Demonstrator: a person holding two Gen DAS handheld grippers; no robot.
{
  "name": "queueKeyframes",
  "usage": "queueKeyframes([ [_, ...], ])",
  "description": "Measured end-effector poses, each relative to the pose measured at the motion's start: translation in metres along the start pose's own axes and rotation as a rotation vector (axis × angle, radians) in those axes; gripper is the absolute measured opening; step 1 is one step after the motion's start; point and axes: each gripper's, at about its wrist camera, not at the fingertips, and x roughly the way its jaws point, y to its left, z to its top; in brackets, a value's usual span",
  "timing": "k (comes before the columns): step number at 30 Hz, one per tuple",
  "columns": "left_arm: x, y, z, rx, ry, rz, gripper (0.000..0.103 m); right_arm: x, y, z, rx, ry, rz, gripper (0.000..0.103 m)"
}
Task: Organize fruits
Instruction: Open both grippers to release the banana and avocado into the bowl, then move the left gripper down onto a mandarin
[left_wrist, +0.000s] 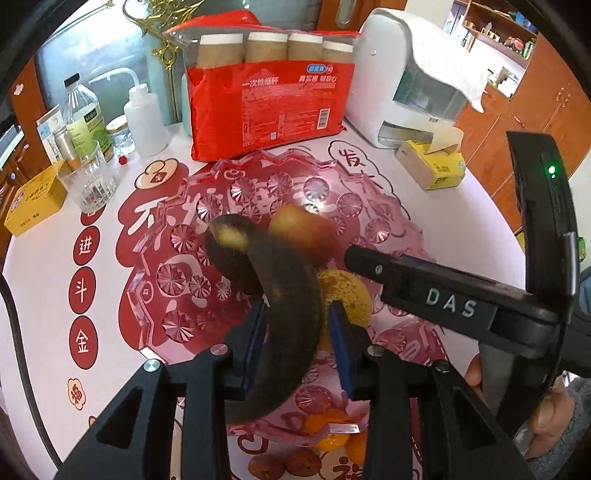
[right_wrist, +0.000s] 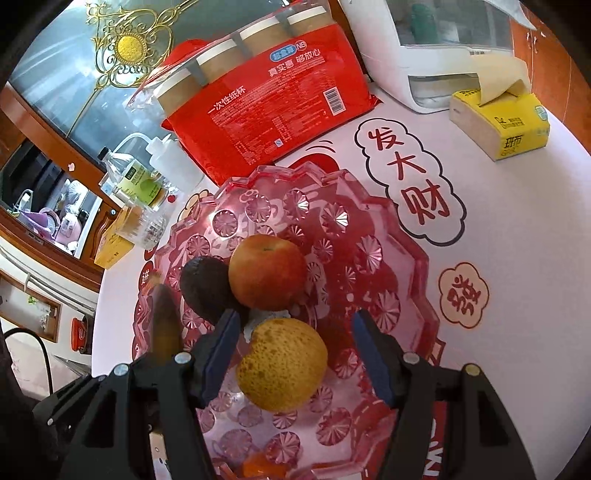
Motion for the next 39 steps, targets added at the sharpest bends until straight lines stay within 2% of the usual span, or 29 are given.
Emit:
queueKeyframes([
  [2,-0.003,-0.002,0.0,0.014,-0.014,0.009,0.048,-0.002,0.0,-0.002,-0.006,-0.003,-0.003,0.064],
  [4,-0.007,-0.003,0.0,0.025,-0.028,0.026,0.054,-0.004,0.001,-0.003,-0.01,-0.004,-0.004,0.064],
  [7,-0.01,0.0,-0.001,0.028,-0.03,0.041,0.055,-0.007,0.003,-0.005,-0.023,-0.007,-0.013,0.064],
  [11,-0.018,0.012,-0.005,0.007,-0.039,0.073,0.066,-0.014,0.011,-0.01,-0.056,-0.015,-0.031,0.064],
  [18,-0.033,0.031,-0.011,-0.052,-0.039,0.114,0.075,-0.026,0.019,-0.017,-0.086,-0.022,-0.057,0.064],
  [20,-0.041,0.037,-0.014,-0.073,-0.047,0.128,0.082,-0.031,0.021,-0.02,-0.092,-0.024,-0.062,0.064],
  [27,-0.072,0.051,-0.028,-0.125,-0.074,0.158,0.09,-0.06,0.036,-0.038,-0.14,-0.05,-0.072,0.064],
  [39,-0.143,0.06,-0.073,-0.169,-0.128,0.186,0.091,-0.131,0.059,-0.084,-0.233,-0.127,-0.084,0.064],
])
